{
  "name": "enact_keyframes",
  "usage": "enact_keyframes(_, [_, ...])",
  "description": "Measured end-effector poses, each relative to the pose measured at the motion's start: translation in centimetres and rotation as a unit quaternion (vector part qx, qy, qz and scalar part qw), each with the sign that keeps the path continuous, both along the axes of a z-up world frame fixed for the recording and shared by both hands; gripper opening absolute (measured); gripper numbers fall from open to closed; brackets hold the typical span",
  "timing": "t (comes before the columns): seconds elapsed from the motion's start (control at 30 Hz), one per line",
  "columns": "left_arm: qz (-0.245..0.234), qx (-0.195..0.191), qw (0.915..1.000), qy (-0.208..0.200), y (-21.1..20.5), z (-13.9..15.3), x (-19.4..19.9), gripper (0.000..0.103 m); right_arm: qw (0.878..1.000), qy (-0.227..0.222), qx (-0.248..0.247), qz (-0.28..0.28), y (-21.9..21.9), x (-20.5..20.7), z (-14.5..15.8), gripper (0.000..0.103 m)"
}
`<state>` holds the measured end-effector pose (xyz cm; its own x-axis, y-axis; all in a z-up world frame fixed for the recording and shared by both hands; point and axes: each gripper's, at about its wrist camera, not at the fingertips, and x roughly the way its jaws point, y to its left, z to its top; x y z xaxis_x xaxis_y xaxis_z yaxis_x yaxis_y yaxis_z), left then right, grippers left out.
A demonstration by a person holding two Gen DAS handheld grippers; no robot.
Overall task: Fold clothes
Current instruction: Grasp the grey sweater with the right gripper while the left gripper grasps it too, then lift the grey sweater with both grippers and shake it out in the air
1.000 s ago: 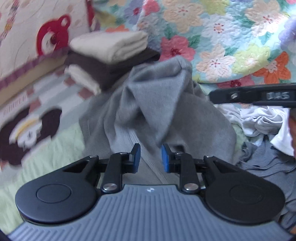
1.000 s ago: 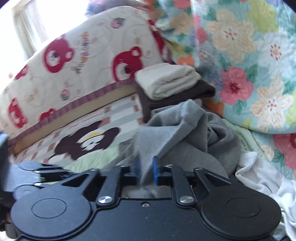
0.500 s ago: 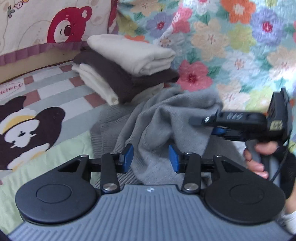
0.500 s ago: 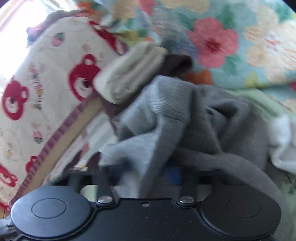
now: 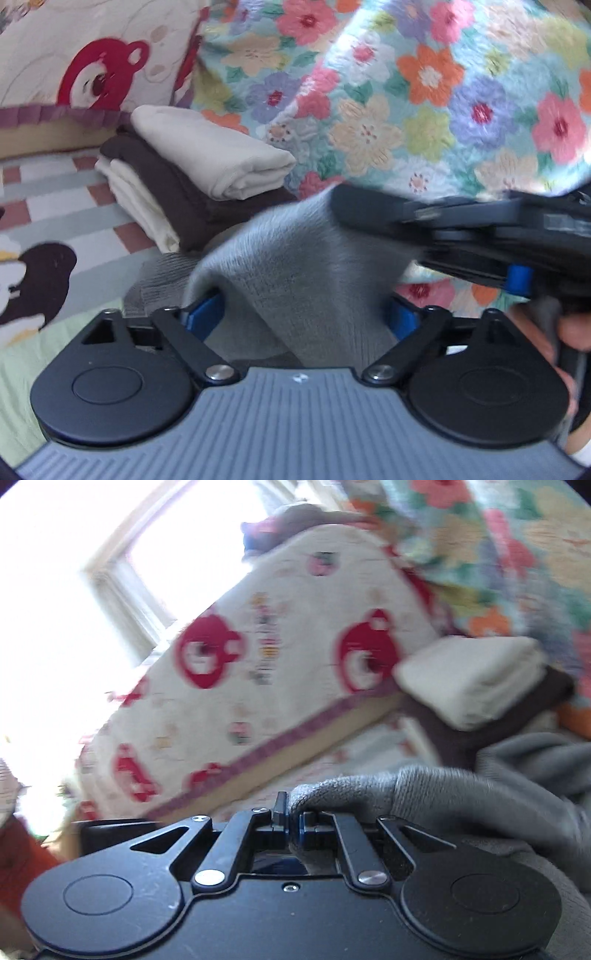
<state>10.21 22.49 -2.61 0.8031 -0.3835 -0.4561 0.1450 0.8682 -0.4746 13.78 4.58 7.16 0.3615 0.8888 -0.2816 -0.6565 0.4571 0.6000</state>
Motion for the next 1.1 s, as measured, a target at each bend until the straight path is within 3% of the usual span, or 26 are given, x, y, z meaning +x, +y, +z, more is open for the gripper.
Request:
enact_keyframes(0.1, [0.031,0.005,0.9994,-0.013,1.4,0.8,-0.9,0.093,0.999,-0.008,0.022,0.04,1.5,-0.6,1.8,0.008])
enact_keyframes(0.13, [0.043,0.005,0.9988,-0.022,2.0,1.1,-1.5,0.088,0.998,-0.011,0.027,0.049,1.9,-0.7,2.3,0.008])
enact_keyframes(0.2, [0.062,0.027,0.9971,-0.036,2.9,2.4,-2.5,0.052,0.997,-0.016,0.042,0.061,2.8,-0.7,3.2,0.008])
enact_keyframes(0.33, [0.118,0.072,0.9886,-0.059,4.8,4.5,-4.2,0.025,0.996,-0.004,0.045,0.074,3.6,-0.1,3.1,0.009])
enact_keyframes(0.4, [0.155,0.079,0.9836,-0.046,6.1,4.4,-4.4,0.009,0.996,0.021,0.029,0.078,3.0,-0.1,2.1,0.011])
enact_keyframes(0.47, [0.174,0.059,0.9829,-0.006,7.6,3.2,-3.9,0.009,0.998,0.019,0.0,0.052,1.0,-0.1,0.9,0.011])
enact_keyframes(0.5, [0.183,0.041,0.9821,0.016,8.3,2.3,-3.5,0.009,0.999,0.014,-0.02,0.031,-0.1,-0.1,0.4,0.022])
enact_keyframes(0.53, [0.189,0.028,0.981,0.032,8.9,1.3,-3.2,0.009,0.999,0.007,-0.052,0.0,-1.4,0.0,-0.1,0.041])
enact_keyframes(0.57, [0.195,0.023,0.9794,0.045,9.2,0.5,-2.7,0.009,0.995,-0.002,-0.095,-0.039,-2.6,0.2,-0.7,0.047])
enact_keyframes(0.67, [0.212,0.028,0.9736,0.08,9.8,-1.7,-1.4,0.009,0.966,0.009,-0.203,-0.16,-5.9,2.1,-3.9,0.056])
enact_keyframes(0.77, [0.223,0.016,0.9687,0.109,10.4,-3.6,-0.3,0.009,0.92,0.055,-0.291,-0.257,-8.8,4.9,-7.8,0.057])
enact_keyframes(0.87, [0.228,0.009,0.9659,0.123,11.0,-5.1,0.2,0.009,0.907,0.102,-0.318,-0.258,-9.6,7.3,-11.0,0.05])
enact_keyframes(1.0, [0.228,0.016,0.9644,0.133,11.3,-5.8,0.4,0.009,0.892,0.027,-0.373,-0.255,-8.9,9.9,-11.9,0.052])
enact_keyframes(1.1, [0.219,0.012,0.9665,0.134,11.1,-5.9,0.4,0.009,0.882,-0.033,-0.411,-0.229,-7.7,12.1,-11.9,0.072])
